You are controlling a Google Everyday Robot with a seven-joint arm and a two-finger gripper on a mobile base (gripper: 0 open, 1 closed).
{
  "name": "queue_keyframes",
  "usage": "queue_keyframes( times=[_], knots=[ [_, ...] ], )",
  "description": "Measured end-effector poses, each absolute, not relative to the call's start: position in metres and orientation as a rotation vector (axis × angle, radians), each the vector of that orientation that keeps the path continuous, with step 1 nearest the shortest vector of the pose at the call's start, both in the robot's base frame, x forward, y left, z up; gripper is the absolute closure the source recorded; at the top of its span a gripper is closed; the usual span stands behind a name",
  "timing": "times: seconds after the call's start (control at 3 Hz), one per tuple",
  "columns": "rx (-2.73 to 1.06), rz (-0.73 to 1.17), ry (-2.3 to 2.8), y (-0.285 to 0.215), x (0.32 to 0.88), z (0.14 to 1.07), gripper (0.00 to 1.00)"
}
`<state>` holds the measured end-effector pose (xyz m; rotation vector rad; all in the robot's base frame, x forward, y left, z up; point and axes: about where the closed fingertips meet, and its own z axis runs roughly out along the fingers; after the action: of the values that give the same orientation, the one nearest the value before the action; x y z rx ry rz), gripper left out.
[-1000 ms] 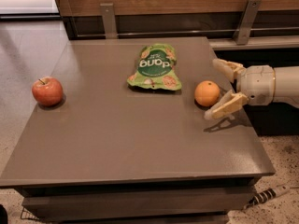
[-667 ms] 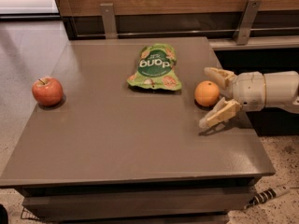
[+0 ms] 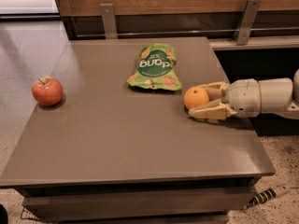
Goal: Move orange near apple
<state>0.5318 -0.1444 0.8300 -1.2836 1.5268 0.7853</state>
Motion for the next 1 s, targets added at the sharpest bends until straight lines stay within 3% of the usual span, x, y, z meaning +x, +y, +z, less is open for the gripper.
queue_keyframes(
  times=[0.33, 0.67, 1.0],
  knots=[
    [-1.288, 0.790, 1.523, -0.1410, 0.5318, 0.8299, 0.81],
    [-1.291, 0.793, 1.522, -0.1392, 0.5318, 0.8299, 1.00],
    [-1.292, 0.794, 1.521, -0.1385, 0.5318, 0.8298, 1.00]
  ],
)
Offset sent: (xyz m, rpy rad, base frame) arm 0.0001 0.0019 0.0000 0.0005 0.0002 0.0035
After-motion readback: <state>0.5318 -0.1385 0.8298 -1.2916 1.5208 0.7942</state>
